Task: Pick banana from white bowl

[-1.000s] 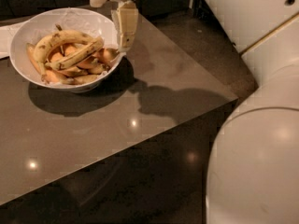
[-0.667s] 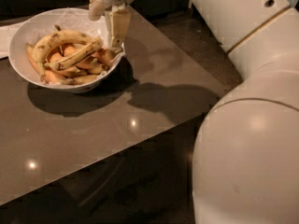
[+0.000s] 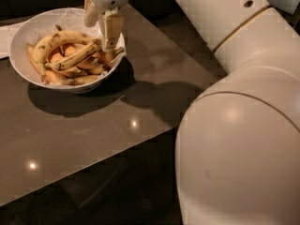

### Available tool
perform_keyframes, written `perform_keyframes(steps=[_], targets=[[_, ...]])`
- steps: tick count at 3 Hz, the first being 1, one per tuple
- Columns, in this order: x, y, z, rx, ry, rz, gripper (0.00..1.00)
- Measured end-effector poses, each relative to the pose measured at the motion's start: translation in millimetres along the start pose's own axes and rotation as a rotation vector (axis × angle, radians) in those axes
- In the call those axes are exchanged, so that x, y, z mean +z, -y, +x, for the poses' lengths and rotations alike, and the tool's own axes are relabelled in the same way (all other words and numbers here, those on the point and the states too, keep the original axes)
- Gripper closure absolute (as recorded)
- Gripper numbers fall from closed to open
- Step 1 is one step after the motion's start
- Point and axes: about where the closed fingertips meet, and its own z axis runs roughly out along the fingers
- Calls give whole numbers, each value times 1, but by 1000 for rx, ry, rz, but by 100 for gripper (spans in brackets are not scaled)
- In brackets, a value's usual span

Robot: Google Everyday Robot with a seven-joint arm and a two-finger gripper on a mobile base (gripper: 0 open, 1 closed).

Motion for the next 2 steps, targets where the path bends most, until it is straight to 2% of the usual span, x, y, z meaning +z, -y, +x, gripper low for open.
perform_keyframes(steps=[1, 2], targets=[[8, 8, -7, -38, -11, -15, 34], [18, 14, -12, -70, -20, -33, 37]])
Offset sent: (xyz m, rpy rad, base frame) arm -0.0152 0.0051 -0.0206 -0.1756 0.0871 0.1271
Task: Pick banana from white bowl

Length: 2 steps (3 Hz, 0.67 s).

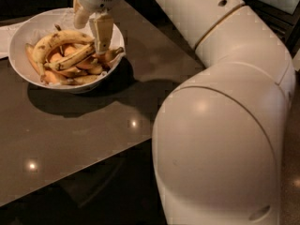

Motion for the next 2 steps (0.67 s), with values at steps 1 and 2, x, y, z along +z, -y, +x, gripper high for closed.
perform_keyframes(steps=[1, 2], targets=[[7, 4, -2, -14, -5, -12, 36], [13, 2, -1, -14, -5, -29, 36]])
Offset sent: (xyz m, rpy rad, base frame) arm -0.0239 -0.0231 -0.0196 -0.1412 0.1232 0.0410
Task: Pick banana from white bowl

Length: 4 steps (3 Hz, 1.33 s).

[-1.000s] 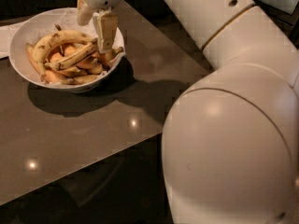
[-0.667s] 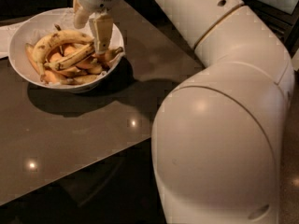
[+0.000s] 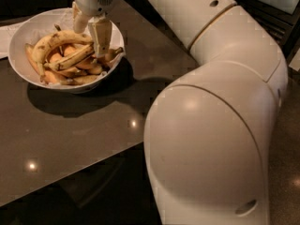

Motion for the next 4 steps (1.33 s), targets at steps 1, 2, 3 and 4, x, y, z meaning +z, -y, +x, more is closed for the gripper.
perform_keyframes(steps=[1, 2, 3, 4], targets=[[4, -2, 3, 9, 1, -12, 36], [10, -6, 5, 17, 4, -31, 35], [14, -6, 6, 17, 3, -42, 35], [19, -6, 9, 16, -1, -54, 33]])
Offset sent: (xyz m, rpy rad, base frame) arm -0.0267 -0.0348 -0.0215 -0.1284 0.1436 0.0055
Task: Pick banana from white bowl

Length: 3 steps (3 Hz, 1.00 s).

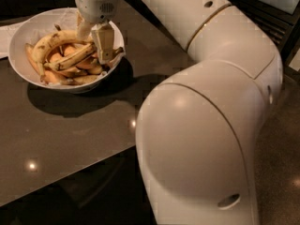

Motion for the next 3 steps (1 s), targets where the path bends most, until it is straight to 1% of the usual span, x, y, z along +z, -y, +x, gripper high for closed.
perform_keyframes(steps=[2, 3], targets=[[11, -1, 4, 3, 3, -26, 32], [9, -1, 3, -6, -6, -26, 50]])
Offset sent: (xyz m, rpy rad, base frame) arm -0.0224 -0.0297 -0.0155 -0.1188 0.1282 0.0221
